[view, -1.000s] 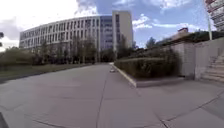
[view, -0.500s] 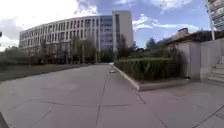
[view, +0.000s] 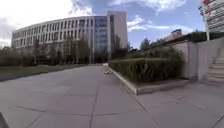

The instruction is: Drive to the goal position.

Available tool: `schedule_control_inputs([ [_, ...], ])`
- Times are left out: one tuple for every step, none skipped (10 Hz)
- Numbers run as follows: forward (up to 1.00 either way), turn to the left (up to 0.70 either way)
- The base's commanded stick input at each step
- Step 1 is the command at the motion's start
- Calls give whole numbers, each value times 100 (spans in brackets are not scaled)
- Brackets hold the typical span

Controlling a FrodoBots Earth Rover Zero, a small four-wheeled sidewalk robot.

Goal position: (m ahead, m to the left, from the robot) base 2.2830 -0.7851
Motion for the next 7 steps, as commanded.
schedule_control_inputs([
  [45,0],
  [45,0],
  [45,0],
  [45,0],
  [45,0],
  [45,0],
  [45,0],
])
